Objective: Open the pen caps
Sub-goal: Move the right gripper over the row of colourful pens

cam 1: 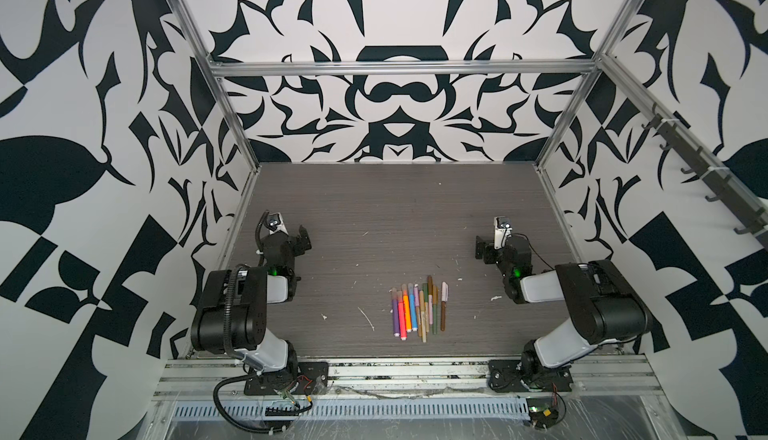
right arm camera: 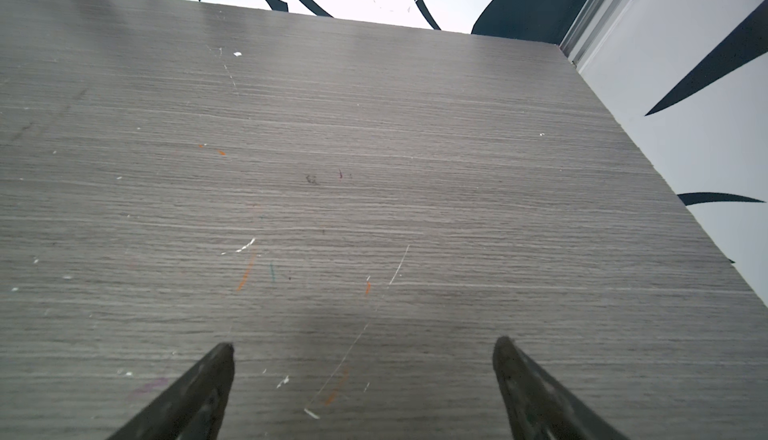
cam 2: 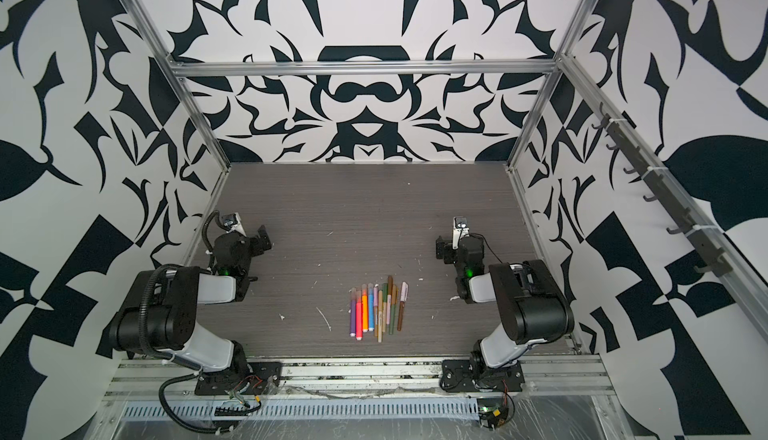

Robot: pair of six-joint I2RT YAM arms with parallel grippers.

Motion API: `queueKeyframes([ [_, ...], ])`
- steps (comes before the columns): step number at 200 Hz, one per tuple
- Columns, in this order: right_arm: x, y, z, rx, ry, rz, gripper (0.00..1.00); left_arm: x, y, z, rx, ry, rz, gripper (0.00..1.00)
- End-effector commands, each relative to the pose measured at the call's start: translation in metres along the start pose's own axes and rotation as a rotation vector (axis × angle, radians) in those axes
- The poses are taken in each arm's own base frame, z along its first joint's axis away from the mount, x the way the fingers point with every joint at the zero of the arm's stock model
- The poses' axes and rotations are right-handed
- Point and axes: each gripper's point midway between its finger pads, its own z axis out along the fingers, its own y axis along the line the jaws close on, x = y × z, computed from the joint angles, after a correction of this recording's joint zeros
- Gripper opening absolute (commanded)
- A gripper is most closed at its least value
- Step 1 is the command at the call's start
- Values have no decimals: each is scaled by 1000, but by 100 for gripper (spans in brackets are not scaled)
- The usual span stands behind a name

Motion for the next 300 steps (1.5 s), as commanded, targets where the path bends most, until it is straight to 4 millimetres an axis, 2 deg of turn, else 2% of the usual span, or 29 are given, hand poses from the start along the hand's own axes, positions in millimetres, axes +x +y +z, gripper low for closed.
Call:
queueKeyframes([
  [1,-25,-7,-2,39,-74,19,100,-3,0,0,3,-18,-4,100],
  [8,-34,-5,-6,29,-86,12,100,-3,-1,0,4,-19,-4,99],
  [20,-49,17,-18,-96,-35,-44,100,-3,0,0,2,-19,-4,99],
  [33,-87,37,-37,-174,6,1,100,-3,-1,0,5,-19,-4,99],
  [42,-106,36,-45,-166,27,102,100,-3,0,0,3,-19,-4,99],
  [63,-116,18,-52,-53,104,274,100,-3,-1,0,3,-19,-4,99],
  [71,-112,18,-55,-53,142,299,100,-3,-1,0,3,-19,-4,99],
  [84,-108,32,-62,-131,200,339,100,-4,-1,0,4,-20,-4,99],
  [102,-88,52,-73,-235,265,476,100,-3,0,0,3,-19,-4,99],
  [116,-74,70,-87,-351,285,498,100,-3,-1,0,3,-20,-4,99],
  [144,-51,81,-118,-426,333,562,100,-3,0,0,3,-18,-4,99],
  [163,-26,91,-142,-443,448,547,93,-3,-1,0,3,-19,-4,99],
  [180,-5,91,-162,-399,516,499,89,-3,0,0,2,-19,-4,99],
  [211,7,87,-186,-348,568,472,83,-4,-1,0,3,-19,-4,100],
  [240,11,92,-199,-355,625,437,65,-3,0,0,2,-18,-2,99],
  [255,16,95,-203,-352,656,411,59,-3,0,0,0,-17,-4,99],
  [263,19,99,-205,-358,670,398,55,-10,5,-3,-38,-53,-11,99],
  [275,26,107,-207,-364,697,384,51,-34,7,-28,-169,-121,17,99],
  [284,32,113,-209,-365,716,363,49,-55,-15,-44,-131,-136,79,99],
  [292,37,116,-210,-352,730,336,49,-83,-40,-60,-43,-186,72,99],
  [300,42,120,-211,-344,744,308,49,-102,-67,-76,62,-211,50,99],
])
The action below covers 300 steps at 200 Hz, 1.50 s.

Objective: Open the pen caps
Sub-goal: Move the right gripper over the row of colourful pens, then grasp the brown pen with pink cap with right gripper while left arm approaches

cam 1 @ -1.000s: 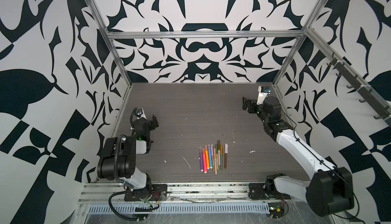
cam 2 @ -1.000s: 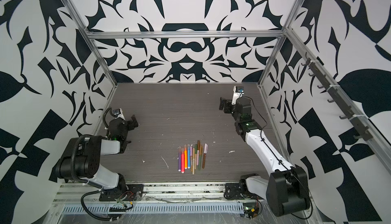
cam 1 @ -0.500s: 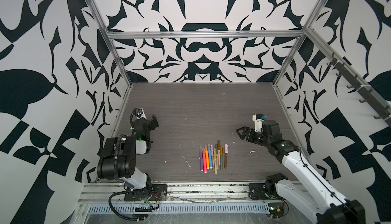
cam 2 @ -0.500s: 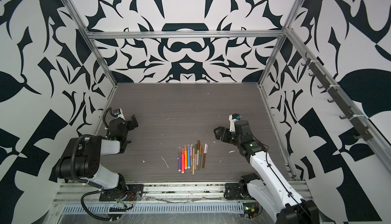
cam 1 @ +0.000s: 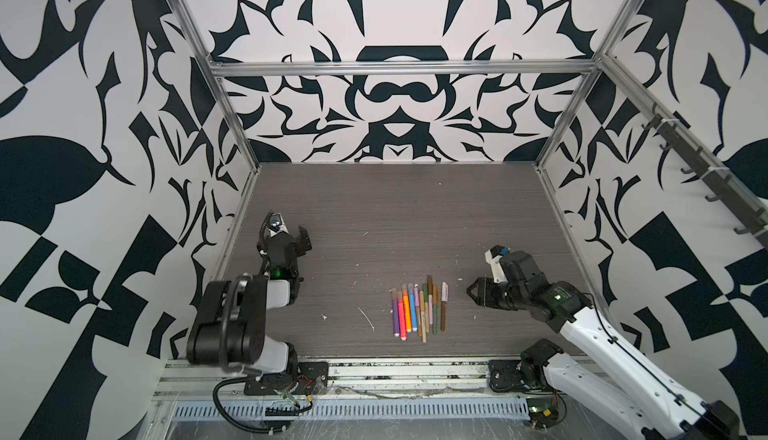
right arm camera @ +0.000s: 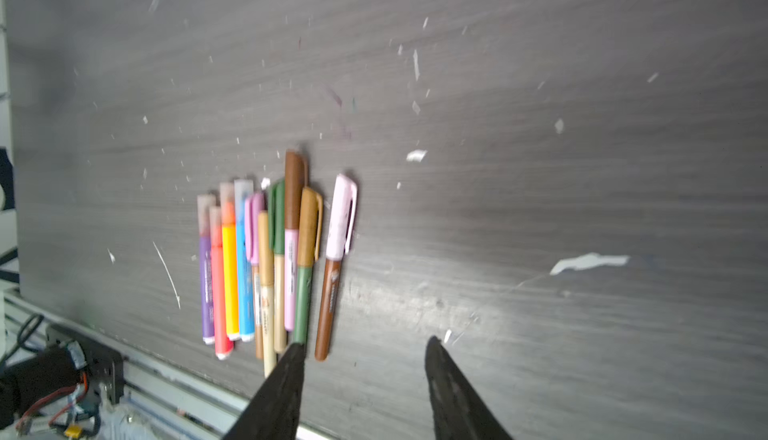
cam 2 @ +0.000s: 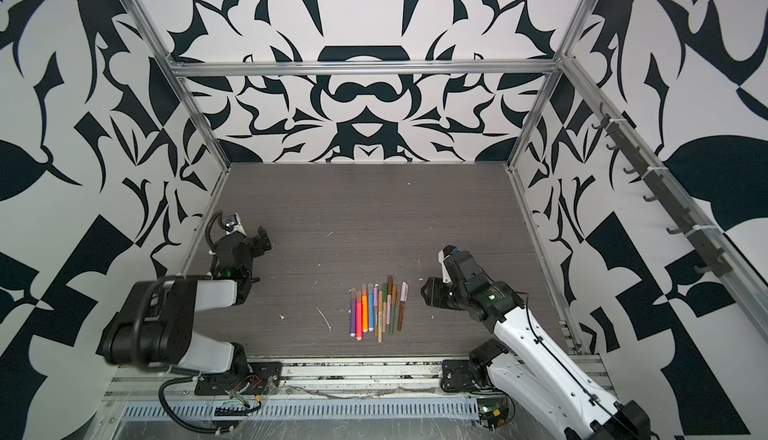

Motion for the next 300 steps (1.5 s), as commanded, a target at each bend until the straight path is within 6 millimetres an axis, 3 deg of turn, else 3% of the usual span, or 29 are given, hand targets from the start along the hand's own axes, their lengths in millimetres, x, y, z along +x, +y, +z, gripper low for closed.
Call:
queueKeyframes([
  [1,6,3,3,67,18,-15,49,-77,-40,-41,101,-139,-13,100],
  [21,13,11,9,100,44,-64,49,-108,-111,-94,317,-130,64,99],
  [36,15,15,14,136,51,-97,48,-113,-143,-126,361,-132,160,99],
  [60,15,15,21,227,54,-121,49,-105,-167,-146,434,-56,141,99],
  [77,20,14,28,292,75,-121,43,-102,-179,-152,499,34,74,99],
  [99,26,21,37,318,83,-121,42,-103,-202,-162,618,90,144,99],
  [122,32,32,50,292,86,-118,42,-107,-214,-163,660,120,164,99],
  [176,44,42,70,294,122,-101,41,-105,-224,-161,703,140,32,99],
  [230,55,29,78,332,125,-50,40,-87,-244,-163,868,365,36,99],
  [300,64,19,85,381,144,-24,38,-101,-232,-165,846,280,8,99],
])
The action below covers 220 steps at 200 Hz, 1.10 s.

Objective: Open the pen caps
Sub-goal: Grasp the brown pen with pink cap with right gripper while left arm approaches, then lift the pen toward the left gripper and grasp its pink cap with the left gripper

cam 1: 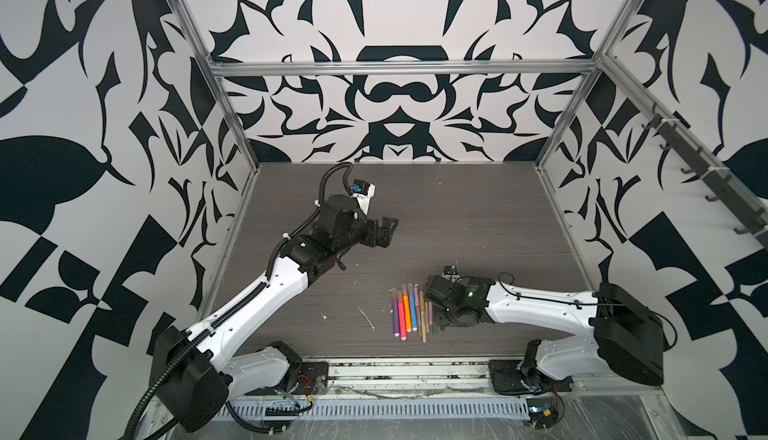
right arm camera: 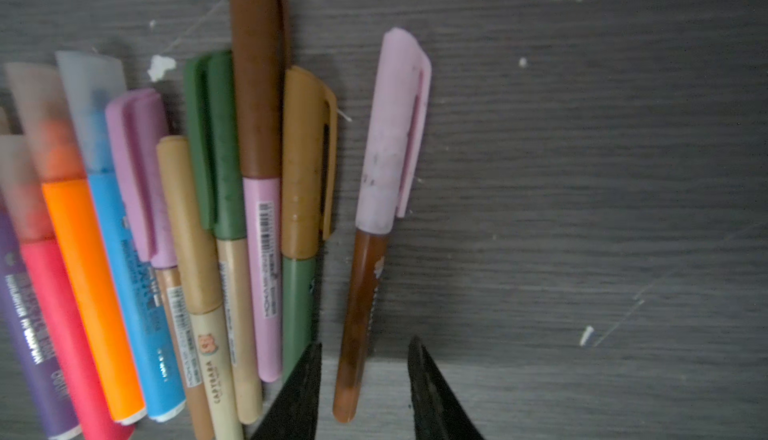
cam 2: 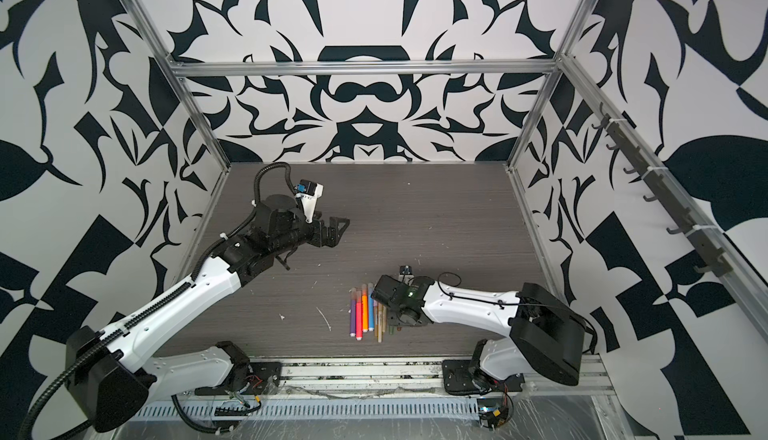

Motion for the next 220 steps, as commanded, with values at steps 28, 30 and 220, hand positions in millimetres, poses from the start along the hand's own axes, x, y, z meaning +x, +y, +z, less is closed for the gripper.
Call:
queueKeyframes([
  [28,5,-9,8,55,0,12,39,-12,13,-26,-53,-174,-30,99],
  [30,5,-9,9,57,1,12,39,-13,13,-28,-51,-180,-29,99],
  [220,-68,30,-71,-336,-238,-134,0,20,14,-31,-63,58,-366,99],
])
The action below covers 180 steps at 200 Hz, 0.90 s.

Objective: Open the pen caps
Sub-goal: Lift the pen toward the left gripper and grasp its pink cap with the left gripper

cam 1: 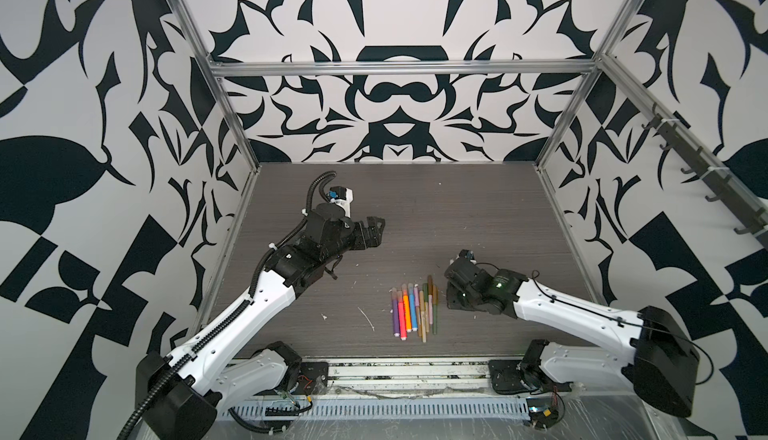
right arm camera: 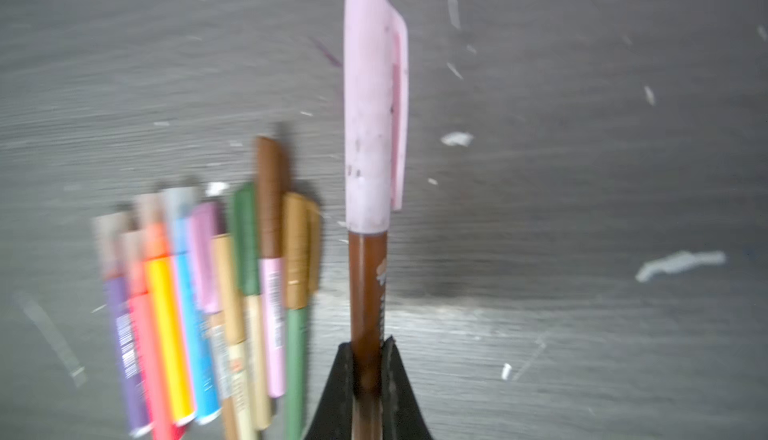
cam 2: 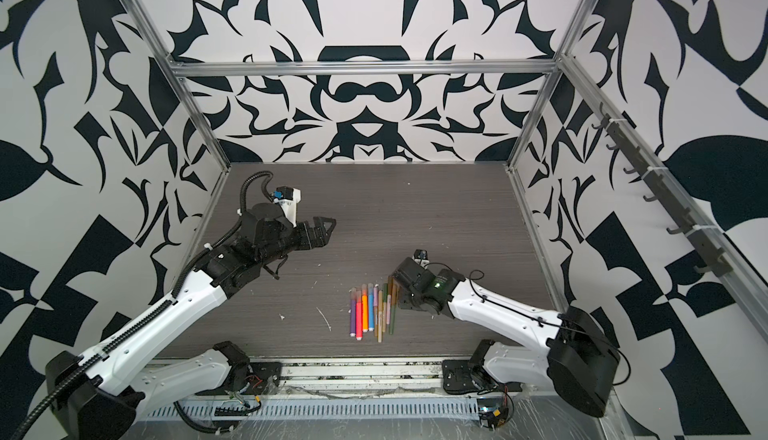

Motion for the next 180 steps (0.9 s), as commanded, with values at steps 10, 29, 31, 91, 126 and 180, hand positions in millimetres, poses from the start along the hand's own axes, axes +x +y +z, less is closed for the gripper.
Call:
queueKeyframes([
  [10,-24,54,-25,-239,-79,-156,0,10,-6,-1,23,80,-87,99],
  [29,-27,72,-34,-323,-87,-176,0,19,-19,8,85,154,-124,96],
  [31,-28,74,-35,-331,-88,-178,0,20,-21,9,91,164,-125,95],
  [91,-31,122,-53,-548,-59,-184,0,68,-31,51,157,390,-251,74],
  [126,-37,124,-52,-527,-64,-176,0,80,-41,63,176,418,-279,74],
  [180,-39,112,-49,-453,-72,-165,0,107,-57,88,194,484,-291,55],
])
